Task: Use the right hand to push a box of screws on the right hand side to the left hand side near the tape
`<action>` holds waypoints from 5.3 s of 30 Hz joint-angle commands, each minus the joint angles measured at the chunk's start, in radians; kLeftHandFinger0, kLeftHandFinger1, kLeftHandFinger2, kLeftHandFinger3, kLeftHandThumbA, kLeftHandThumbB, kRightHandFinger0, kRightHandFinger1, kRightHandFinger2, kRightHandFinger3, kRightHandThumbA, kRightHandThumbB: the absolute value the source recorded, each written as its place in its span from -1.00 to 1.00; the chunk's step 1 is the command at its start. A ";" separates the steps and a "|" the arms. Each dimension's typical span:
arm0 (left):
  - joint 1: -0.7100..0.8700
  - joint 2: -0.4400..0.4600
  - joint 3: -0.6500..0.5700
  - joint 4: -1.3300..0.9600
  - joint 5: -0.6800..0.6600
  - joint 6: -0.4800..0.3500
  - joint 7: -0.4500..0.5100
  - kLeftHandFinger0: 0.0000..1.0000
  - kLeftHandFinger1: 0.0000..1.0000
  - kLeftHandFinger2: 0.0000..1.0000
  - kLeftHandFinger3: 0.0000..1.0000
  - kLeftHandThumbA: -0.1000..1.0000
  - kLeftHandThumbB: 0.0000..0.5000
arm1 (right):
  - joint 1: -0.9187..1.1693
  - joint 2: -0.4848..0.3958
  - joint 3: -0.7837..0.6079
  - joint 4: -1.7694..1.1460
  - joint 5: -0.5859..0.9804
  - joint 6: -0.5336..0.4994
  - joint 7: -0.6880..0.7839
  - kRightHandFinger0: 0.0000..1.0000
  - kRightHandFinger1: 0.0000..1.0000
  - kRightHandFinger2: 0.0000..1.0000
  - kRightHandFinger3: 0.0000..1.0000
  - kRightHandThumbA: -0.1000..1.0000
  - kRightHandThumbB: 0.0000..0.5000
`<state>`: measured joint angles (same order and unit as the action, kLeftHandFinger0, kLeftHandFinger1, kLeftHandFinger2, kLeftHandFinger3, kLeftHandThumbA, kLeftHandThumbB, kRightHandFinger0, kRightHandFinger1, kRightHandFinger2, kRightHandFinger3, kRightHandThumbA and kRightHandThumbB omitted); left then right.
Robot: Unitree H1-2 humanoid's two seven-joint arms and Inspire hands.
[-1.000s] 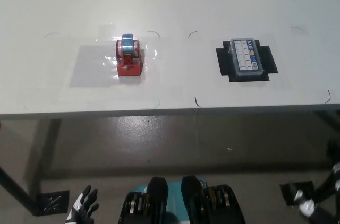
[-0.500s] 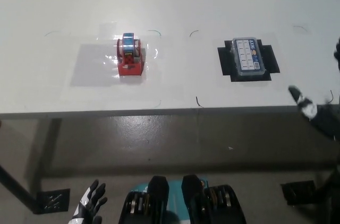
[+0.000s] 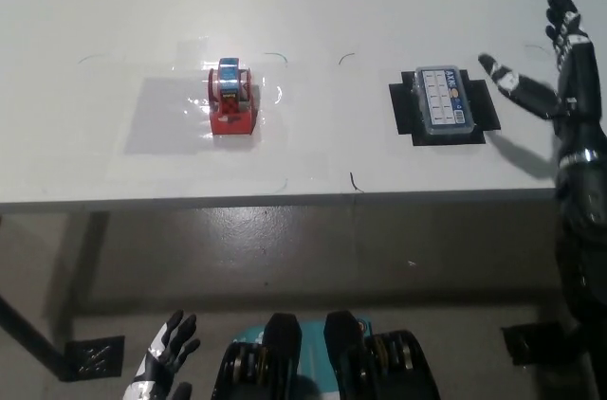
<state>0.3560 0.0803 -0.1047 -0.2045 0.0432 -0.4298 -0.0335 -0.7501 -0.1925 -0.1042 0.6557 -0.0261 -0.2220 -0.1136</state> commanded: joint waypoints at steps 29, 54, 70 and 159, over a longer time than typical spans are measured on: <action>0.043 0.010 -0.045 -0.093 -0.073 -0.035 -0.050 1.00 1.00 1.00 1.00 0.70 -0.48 | -0.270 0.109 -0.325 0.744 0.347 -0.016 0.277 1.00 1.00 1.00 1.00 1.00 0.31; 0.040 0.008 -0.042 -0.097 -0.073 -0.040 -0.058 1.00 1.00 1.00 1.00 0.71 -0.52 | -0.227 0.303 -0.629 0.733 0.635 -0.015 0.390 1.00 1.00 1.00 1.00 1.00 0.60; 0.023 0.007 -0.039 -0.104 -0.075 -0.040 -0.060 1.00 1.00 1.00 1.00 0.68 -0.60 | -0.239 0.401 -0.663 0.725 0.709 -0.035 0.351 1.00 1.00 1.00 1.00 1.00 0.47; 0.015 0.025 -0.005 -0.149 -0.082 -0.040 -0.065 1.00 1.00 0.92 1.00 0.77 -0.66 | -0.037 0.470 -0.240 0.363 0.154 -0.248 -0.076 1.00 1.00 1.00 1.00 1.00 -0.19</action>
<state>0.3490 0.0900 -0.1211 -0.3238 -0.0177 -0.4287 -0.0891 -0.9581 0.3364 -0.6050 1.2724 0.6646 -0.3824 0.1523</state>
